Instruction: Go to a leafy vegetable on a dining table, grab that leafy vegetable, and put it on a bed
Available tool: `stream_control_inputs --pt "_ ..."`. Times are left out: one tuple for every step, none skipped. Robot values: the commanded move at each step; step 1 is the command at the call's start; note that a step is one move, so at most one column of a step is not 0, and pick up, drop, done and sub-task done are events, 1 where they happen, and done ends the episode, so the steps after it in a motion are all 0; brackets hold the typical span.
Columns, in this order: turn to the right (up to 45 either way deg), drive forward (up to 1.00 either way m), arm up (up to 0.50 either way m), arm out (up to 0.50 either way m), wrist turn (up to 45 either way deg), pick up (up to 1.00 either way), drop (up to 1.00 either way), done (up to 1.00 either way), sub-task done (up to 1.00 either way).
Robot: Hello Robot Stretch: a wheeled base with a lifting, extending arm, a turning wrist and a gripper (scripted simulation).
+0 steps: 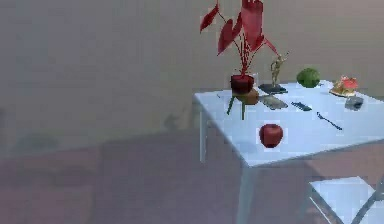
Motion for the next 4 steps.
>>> stream_control_inputs --pt "45.0 0.0 0.0 0.0 0.0 0.0 0.0 0.0 0.0" --pt "33.0 0.0 0.0 0.0 0.0 0.0 0.0 0.0 0.0" --pt "0.0 0.95 0.0 0.0 0.0 0.0 0.0 0.0 0.0" --pt "0.0 0.65 0.0 0.0 0.0 0.0 0.0 0.0 0.0"
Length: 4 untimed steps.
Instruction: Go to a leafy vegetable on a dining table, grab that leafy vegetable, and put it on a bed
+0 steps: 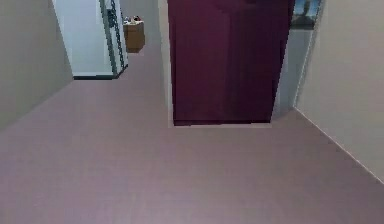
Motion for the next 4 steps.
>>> stream_control_inputs --pt "-39.0 0.0 0.0 0.0 0.0 0.0 0.0 0.0 0.0" --pt "0.0 0.4 0.0 0.0 0.0 0.0 0.0 0.0 0.0" --pt "-45.0 0.0 0.0 0.0 0.0 0.0 0.0 0.0 0.0" --pt "-45.0 0.0 0.0 0.0 0.0 0.0 0.0 0.0 0.0"
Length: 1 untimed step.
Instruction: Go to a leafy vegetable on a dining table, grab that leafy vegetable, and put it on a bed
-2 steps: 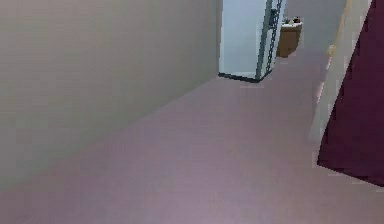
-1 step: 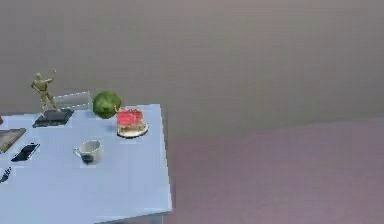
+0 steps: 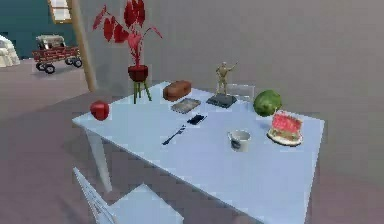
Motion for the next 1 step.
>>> stream_control_inputs --pt "-45.0 0.0 0.0 0.0 0.0 0.0 0.0 0.0 0.0"
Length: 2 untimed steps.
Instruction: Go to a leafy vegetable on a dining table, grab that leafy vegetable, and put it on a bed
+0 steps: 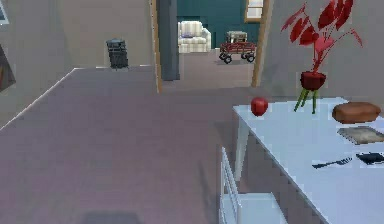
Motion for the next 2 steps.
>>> stream_control_inputs --pt "-21.0 0.0 0.0 0.0 0.0 0.0 0.0 0.0 0.0" --pt "45.0 0.0 0.0 0.0 0.0 0.0 0.0 0.0 0.0"
